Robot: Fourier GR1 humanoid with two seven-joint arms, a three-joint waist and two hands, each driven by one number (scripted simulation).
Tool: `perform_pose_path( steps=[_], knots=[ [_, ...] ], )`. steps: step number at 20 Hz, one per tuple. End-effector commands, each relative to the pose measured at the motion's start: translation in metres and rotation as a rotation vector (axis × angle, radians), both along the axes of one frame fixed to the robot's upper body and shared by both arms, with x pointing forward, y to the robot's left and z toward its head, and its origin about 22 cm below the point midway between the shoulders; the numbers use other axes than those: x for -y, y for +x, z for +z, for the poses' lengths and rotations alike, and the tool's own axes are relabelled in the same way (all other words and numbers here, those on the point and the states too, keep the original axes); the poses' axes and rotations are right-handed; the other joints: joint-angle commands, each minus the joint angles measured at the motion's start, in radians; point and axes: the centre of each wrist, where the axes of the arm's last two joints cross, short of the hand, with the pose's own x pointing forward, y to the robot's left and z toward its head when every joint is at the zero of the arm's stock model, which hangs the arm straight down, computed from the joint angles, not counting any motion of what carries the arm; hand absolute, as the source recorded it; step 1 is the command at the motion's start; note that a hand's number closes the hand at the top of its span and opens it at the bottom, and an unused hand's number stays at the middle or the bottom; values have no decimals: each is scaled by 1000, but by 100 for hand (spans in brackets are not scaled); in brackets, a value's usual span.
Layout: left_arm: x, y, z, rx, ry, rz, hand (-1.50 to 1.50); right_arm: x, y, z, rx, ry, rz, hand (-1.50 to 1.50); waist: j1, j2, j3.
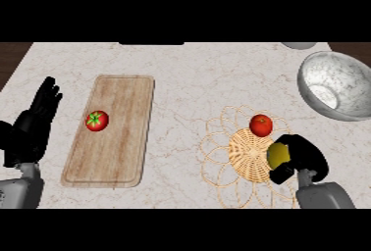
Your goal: Pick the lemon from the placemat and place it in the bowl
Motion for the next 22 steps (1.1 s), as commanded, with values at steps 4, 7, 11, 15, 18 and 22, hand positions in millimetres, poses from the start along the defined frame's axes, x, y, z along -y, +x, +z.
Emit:
perform_pose_path(
  steps=[4, 7, 11, 15, 18, 22],
  knots=[
    [-3, 5, 8, -11, 13, -2, 0, -2, 18, -12, 5, 34, 29, 150, 6, 8, 11],
    [8, -3, -7, -11, -4, -14, 0, -16, 19, -22, 60, -21, 1, 150, 6, 8, 11],
    [12, 12, 17, 20, 19, -38, 0, -23, 105, 27, 126, -56, -65, 150, 54, 22, 13],
    [25, 21, 7, 9, 14, -84, 0, -31, 148, 71, 209, -137, -127, 150, 77, 37, 12],
    [13, 4, -7, -6, 6, -73, 0, -32, 164, 81, 268, -179, -130, 150, 68, 26, 12],
    [12, 21, 0, 20, 5, -38, 0, -66, 175, 108, 407, -308, -139, 150, 41, 21, 10]
  ],
)
